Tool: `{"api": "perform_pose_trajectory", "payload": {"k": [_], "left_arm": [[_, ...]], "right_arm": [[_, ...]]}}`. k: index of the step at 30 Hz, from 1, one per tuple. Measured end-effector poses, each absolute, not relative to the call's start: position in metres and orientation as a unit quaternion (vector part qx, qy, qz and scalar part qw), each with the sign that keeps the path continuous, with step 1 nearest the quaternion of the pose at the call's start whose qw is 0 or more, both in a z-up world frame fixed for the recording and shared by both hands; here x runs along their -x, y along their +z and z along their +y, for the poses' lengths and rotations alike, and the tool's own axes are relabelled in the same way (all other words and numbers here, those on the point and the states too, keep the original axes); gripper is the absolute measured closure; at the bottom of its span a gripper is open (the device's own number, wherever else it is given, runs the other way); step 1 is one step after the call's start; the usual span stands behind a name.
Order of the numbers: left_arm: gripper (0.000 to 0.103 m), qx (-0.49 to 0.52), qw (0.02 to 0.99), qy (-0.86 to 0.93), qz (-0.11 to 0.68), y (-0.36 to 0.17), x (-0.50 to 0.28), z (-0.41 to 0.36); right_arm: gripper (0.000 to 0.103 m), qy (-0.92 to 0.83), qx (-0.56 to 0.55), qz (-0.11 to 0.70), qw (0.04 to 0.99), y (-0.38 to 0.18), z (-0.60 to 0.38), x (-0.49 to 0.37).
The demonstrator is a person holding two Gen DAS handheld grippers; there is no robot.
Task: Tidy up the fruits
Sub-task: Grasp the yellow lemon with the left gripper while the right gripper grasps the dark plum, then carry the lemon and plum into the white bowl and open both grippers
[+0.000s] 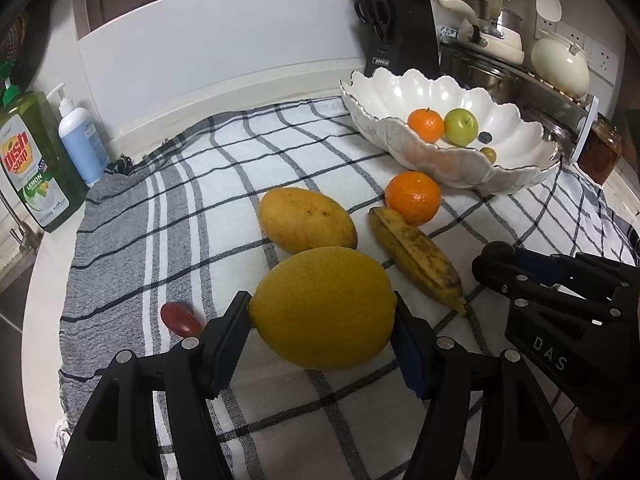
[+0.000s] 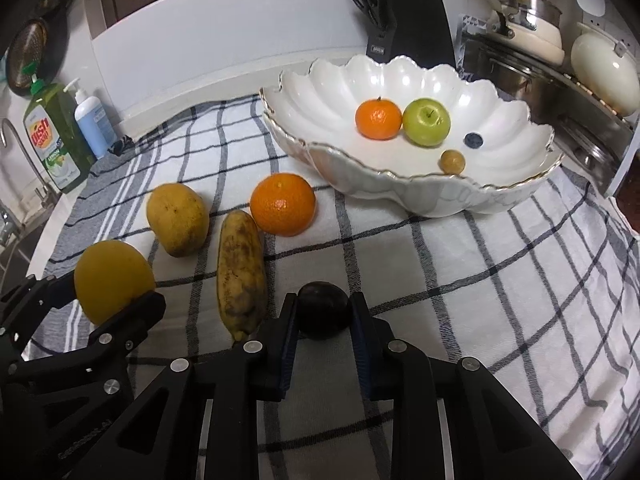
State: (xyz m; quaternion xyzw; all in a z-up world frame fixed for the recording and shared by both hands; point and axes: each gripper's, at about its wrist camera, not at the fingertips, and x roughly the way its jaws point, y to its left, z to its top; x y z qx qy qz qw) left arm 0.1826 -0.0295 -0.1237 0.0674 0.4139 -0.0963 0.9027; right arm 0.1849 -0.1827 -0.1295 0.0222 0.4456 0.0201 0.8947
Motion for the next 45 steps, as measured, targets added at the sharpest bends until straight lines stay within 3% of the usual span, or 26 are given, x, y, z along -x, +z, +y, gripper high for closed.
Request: {"api": "perform_pose_trajectory", "payload": {"k": [27, 36, 45], "left_arm": [[0.037, -0.079, 0.922, -0.147, 0.348, -0.026, -0.208, -0.091], [0.037, -0.079, 0.917, -0.163, 0.355, -0.018, -0.239, -0.119], [0.037, -0.094, 0.904, -0.168, 0.382, -0.036, -0.274, -0.142]], "right_arm": [[0.077, -0.034, -0.028, 0.362, 0.931, -0.019, -0.25, -0.188], [0.077, -0.045, -0.023, 0.369, 0.928, -0.009, -0.271, -0.212], [0.077, -0.043, -0.037, 0.402, 0.914, -0.035, -0.294, -0.249]]}}
